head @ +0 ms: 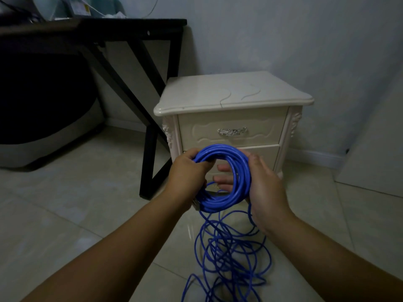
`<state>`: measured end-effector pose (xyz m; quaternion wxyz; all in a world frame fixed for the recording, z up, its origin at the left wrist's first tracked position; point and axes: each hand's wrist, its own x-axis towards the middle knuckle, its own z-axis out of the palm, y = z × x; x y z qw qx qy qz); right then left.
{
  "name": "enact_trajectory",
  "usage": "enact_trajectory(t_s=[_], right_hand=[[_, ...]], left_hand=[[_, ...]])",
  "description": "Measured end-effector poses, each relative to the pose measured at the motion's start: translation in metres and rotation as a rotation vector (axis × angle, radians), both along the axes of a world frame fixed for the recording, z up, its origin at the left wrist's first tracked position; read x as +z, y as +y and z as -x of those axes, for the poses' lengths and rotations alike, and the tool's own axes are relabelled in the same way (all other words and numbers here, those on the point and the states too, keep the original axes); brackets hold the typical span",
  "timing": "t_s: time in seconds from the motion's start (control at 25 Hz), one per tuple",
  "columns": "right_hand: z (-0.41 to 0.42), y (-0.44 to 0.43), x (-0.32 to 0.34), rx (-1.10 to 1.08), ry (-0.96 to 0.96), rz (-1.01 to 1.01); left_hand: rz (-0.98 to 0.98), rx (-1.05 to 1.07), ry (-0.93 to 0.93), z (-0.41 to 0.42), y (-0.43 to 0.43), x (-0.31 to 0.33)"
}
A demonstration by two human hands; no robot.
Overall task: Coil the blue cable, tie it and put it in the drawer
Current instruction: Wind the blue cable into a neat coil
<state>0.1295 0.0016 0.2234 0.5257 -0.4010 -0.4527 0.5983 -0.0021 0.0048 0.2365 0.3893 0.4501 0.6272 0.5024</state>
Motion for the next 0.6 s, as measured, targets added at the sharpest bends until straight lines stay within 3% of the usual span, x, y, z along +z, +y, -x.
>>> enact_trajectory(t_s=[0.28, 0.4, 0.48, 0.6], right_hand=[[0.012, -0.008, -0.009, 0.002, -0.033, 0.111], [0.002, 0.007, -0.003, -0.061, -0.092, 0.101], [-0.011, 0.019, 0.008, -0.071, -0.308, -0.01], [-0.023, 0.022, 0.02, 0.153, -0.817, -0.272]], left_hand=[[-0.048, 0.261, -0.239, -0.018, 0.001, -0.012], [0.027, 0.099, -0.339, -0.018, 0.0, -0.009], [0.043, -0.064, -0.144, -0.011, 0.002, -0.005], [-0.072, -0.246, 0.398, 0.0, 0.002, -0.001]])
